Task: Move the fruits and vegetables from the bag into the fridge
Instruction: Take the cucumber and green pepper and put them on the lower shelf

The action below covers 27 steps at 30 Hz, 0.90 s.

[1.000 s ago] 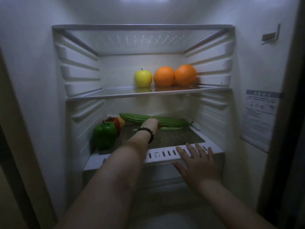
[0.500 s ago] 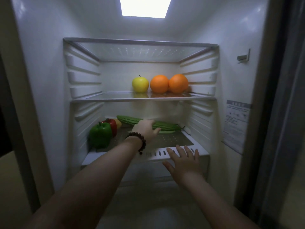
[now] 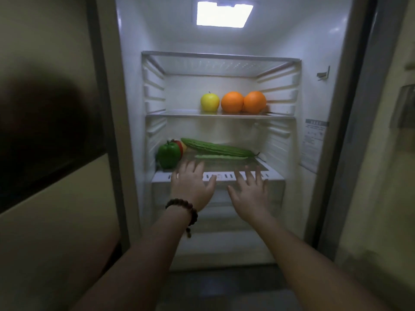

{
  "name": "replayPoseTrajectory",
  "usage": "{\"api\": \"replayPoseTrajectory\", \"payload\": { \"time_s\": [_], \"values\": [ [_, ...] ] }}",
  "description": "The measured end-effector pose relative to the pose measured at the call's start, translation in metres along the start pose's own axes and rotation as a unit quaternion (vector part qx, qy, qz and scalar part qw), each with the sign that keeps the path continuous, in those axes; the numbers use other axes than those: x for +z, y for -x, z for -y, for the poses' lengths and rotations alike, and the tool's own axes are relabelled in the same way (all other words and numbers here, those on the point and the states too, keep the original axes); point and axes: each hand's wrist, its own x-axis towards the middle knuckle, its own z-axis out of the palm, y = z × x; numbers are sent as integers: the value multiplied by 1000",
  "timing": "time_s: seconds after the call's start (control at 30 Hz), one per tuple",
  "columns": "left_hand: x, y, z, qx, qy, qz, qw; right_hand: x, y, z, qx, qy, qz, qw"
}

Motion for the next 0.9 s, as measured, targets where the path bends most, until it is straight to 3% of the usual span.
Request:
{"api": "replayPoseTrajectory", "payload": {
  "time_s": [0.1,0.57,0.73,0.9],
  "values": [
    [-6,37,11,-10,11,-2,1000,3,31,9,-4,-9,-28,1000],
    [-46,169,8,-52,10,43,998,-10,157,21,-7,-18,17,1000],
    [-76,225,-22,-78,-2,84,993,-34,218,6,-37,-49,-2,998],
    [-96,305,-77,-80,-35,66,994,-67,297,-27,-51,-58,4,997]
  ]
}}
